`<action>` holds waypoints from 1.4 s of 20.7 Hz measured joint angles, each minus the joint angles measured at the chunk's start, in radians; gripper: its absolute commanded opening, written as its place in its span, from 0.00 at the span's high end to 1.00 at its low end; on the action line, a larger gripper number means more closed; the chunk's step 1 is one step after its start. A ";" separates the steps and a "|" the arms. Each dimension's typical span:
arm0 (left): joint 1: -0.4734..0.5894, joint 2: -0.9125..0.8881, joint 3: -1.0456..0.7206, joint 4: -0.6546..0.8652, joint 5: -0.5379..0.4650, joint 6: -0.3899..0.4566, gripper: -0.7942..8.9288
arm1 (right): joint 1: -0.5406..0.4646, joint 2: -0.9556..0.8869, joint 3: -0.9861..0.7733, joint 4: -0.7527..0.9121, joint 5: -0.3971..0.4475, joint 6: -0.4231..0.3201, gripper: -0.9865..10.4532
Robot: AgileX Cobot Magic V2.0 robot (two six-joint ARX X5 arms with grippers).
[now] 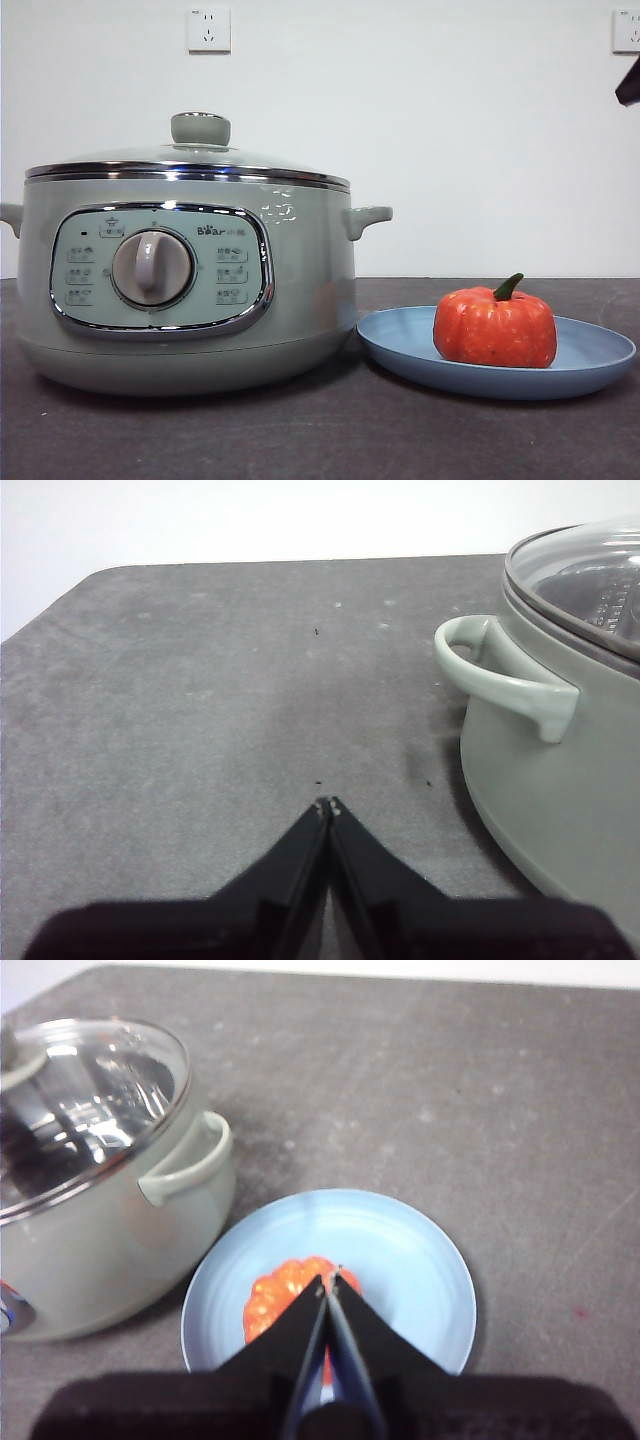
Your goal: Take the pumpkin out from the steamer,put the pumpkin in the blue plate,close the lid
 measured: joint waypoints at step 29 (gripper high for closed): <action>0.000 0.000 0.000 0.000 0.000 0.000 0.92 | -0.488 -0.425 -0.348 0.266 -0.264 -0.233 0.91</action>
